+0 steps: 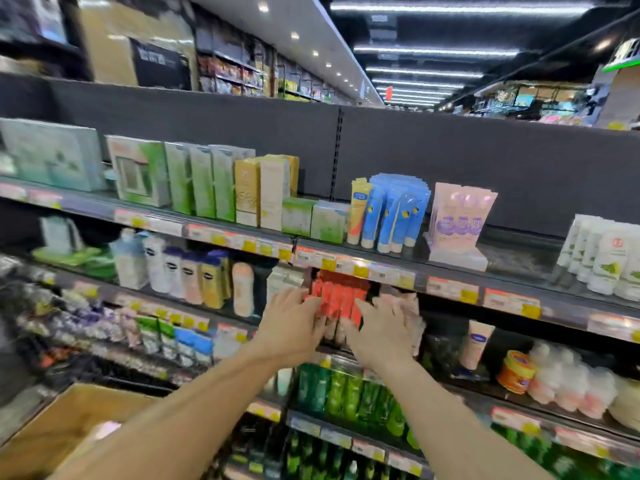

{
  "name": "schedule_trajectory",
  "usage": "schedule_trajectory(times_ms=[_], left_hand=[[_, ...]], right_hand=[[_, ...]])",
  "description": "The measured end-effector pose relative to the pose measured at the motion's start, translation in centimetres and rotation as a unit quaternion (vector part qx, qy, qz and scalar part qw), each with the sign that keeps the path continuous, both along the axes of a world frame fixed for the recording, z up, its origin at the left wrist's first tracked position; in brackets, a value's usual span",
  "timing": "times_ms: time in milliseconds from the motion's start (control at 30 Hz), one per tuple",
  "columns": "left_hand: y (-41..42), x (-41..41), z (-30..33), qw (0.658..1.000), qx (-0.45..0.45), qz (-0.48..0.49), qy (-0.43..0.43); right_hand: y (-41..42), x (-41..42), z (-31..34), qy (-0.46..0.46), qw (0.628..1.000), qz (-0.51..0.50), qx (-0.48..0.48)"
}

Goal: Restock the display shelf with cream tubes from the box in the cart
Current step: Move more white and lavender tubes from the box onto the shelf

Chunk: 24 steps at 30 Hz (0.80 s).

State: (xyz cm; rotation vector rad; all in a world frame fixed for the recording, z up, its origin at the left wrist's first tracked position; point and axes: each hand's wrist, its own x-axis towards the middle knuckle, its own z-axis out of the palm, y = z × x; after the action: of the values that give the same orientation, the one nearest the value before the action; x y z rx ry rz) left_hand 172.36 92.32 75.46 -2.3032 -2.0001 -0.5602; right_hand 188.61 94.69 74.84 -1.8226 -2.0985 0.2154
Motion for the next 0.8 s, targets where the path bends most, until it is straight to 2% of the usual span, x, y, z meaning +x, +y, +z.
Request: schedule_trajectory(times_ms=[167, 400, 567, 800], left_hand=[[-3.1, -8.8, -1.0, 0.996, -0.019, 0.089, 0.017], [-5.6, -22.5, -5.2, 0.987, -0.047, 0.155, 0.017], [-4.4, -33.5, -9.9, 0.983, -0.077, 0.164, 0.041], [-2.9, -48.7, -18.2, 0.972, -0.165, 0.166, -0.003]], right_hand=[[-1.8, -8.2, -0.5, -0.025, 0.996, 0.084, 0.016], [-2.4, -21.7, -2.8, -0.028, 0.983, 0.179, -0.016], [-0.7, -33.0, -7.3, -0.054, 0.98, 0.19, -0.031], [2.0, -45.9, -15.5, -0.092, 0.964, 0.211, -0.136]])
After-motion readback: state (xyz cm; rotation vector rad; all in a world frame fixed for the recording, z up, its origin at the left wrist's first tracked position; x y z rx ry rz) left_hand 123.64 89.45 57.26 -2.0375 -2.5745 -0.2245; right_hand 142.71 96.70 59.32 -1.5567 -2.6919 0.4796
